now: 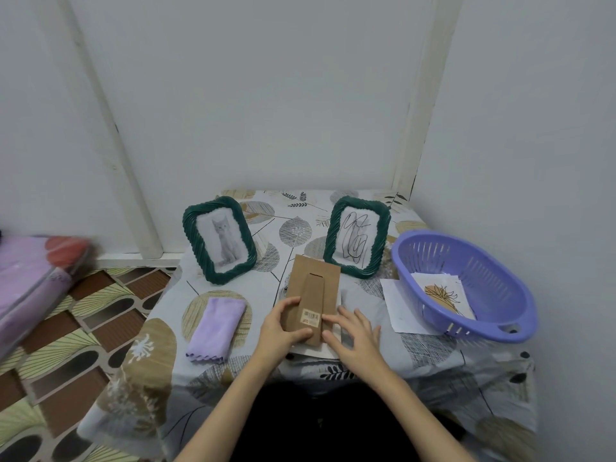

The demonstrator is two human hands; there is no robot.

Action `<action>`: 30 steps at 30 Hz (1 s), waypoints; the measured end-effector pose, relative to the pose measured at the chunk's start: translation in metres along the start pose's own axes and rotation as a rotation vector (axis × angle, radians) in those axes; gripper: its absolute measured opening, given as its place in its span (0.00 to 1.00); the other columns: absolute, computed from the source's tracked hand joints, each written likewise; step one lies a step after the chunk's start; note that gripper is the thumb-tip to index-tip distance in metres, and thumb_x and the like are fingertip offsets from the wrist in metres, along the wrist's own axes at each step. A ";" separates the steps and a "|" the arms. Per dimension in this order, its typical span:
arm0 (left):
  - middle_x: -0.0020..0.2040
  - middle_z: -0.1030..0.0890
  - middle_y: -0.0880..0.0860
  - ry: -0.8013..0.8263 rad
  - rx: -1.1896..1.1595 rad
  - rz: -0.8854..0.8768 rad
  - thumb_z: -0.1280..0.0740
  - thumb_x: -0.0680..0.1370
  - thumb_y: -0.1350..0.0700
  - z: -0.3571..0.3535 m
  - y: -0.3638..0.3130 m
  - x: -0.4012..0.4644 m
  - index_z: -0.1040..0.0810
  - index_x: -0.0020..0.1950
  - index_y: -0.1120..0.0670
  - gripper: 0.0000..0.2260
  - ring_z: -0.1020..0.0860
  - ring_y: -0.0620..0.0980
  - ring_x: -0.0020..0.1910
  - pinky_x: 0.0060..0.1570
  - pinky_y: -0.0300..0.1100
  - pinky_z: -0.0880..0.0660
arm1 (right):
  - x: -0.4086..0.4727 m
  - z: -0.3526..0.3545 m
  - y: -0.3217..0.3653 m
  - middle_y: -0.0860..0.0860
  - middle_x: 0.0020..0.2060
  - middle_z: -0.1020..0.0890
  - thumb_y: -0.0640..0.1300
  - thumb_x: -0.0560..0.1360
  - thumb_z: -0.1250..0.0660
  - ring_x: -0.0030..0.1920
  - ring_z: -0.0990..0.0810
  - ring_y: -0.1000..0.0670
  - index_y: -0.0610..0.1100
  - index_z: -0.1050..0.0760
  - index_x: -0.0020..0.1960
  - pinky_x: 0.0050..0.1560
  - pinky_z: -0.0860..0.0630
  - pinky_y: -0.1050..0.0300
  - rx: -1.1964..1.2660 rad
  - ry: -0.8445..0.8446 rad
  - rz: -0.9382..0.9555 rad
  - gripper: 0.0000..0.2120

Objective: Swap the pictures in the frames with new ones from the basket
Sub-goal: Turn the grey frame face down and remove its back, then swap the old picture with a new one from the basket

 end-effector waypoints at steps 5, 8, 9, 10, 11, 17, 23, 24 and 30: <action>0.54 0.22 0.50 0.050 0.126 -0.006 0.23 0.64 0.64 0.003 0.002 0.001 0.26 0.59 0.50 0.27 0.25 0.47 0.55 0.50 0.23 0.31 | -0.002 -0.004 -0.005 0.54 0.72 0.37 0.56 0.75 0.38 0.75 0.53 0.52 0.69 0.34 0.54 0.69 0.65 0.37 -0.010 0.041 0.000 0.11; 0.54 0.22 0.51 0.039 0.138 -0.005 0.23 0.64 0.65 0.005 -0.002 0.002 0.25 0.61 0.54 0.27 0.24 0.47 0.54 0.52 0.27 0.30 | -0.002 -0.006 -0.006 0.54 0.72 0.38 0.54 0.77 0.40 0.75 0.55 0.52 0.70 0.36 0.55 0.68 0.66 0.36 -0.043 0.075 0.006 0.11; 0.55 0.22 0.53 0.028 0.128 0.001 0.23 0.63 0.66 0.006 -0.003 0.001 0.25 0.60 0.54 0.27 0.24 0.47 0.53 0.53 0.30 0.28 | -0.002 -0.006 -0.005 0.54 0.72 0.38 0.54 0.77 0.41 0.75 0.55 0.52 0.69 0.35 0.57 0.68 0.67 0.36 -0.057 0.087 0.012 0.12; 0.55 0.21 0.53 0.009 0.105 0.010 0.23 0.63 0.66 0.008 -0.003 0.001 0.25 0.59 0.54 0.27 0.24 0.47 0.53 0.55 0.35 0.27 | -0.001 -0.007 -0.005 0.53 0.72 0.38 0.55 0.78 0.42 0.75 0.56 0.51 0.67 0.35 0.61 0.68 0.67 0.37 -0.067 0.096 0.016 0.13; 0.54 0.21 0.54 -0.021 0.072 0.021 0.23 0.62 0.67 0.011 -0.003 0.001 0.25 0.58 0.54 0.27 0.24 0.48 0.53 0.57 0.39 0.27 | 0.000 -0.007 -0.004 0.53 0.72 0.38 0.55 0.78 0.43 0.75 0.56 0.52 0.65 0.36 0.64 0.68 0.68 0.37 -0.071 0.094 0.018 0.15; 0.53 0.22 0.56 -0.167 -0.029 0.124 0.24 0.64 0.68 0.054 0.009 -0.009 0.27 0.63 0.58 0.29 0.23 0.51 0.53 0.55 0.41 0.27 | 0.016 0.005 -0.011 0.49 0.71 0.37 0.54 0.78 0.46 0.73 0.48 0.47 0.62 0.36 0.67 0.69 0.59 0.34 -0.411 -0.027 -0.058 0.17; 0.52 0.20 0.56 -0.115 0.103 0.172 0.21 0.63 0.59 0.081 0.024 -0.013 0.26 0.63 0.58 0.30 0.22 0.48 0.48 0.47 0.30 0.24 | 0.020 0.010 -0.013 0.52 0.56 0.25 0.53 0.79 0.48 0.60 0.33 0.47 0.65 0.34 0.65 0.60 0.43 0.44 -0.669 -0.033 -0.039 0.16; 0.51 0.19 0.55 -0.100 0.138 0.167 0.20 0.60 0.53 0.084 0.026 -0.012 0.26 0.63 0.58 0.33 0.21 0.47 0.47 0.48 0.30 0.24 | 0.021 0.013 -0.014 0.51 0.56 0.25 0.53 0.79 0.48 0.60 0.33 0.47 0.65 0.34 0.65 0.59 0.42 0.45 -0.667 -0.029 -0.053 0.16; 0.58 0.23 0.48 0.069 0.696 0.105 0.39 0.51 0.26 0.089 0.032 -0.008 0.28 0.63 0.39 0.42 0.29 0.51 0.59 0.60 0.47 0.31 | 0.019 0.032 -0.028 0.51 0.53 0.26 0.51 0.80 0.49 0.58 0.33 0.48 0.65 0.37 0.67 0.60 0.41 0.43 -0.652 -0.007 -0.113 0.17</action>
Point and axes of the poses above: each hand's wrist, its own x-axis towards the middle knuckle, its own z-axis out of the back of the hand, y = z × x, the point moved 3 cm from there along x, towards the middle knuckle
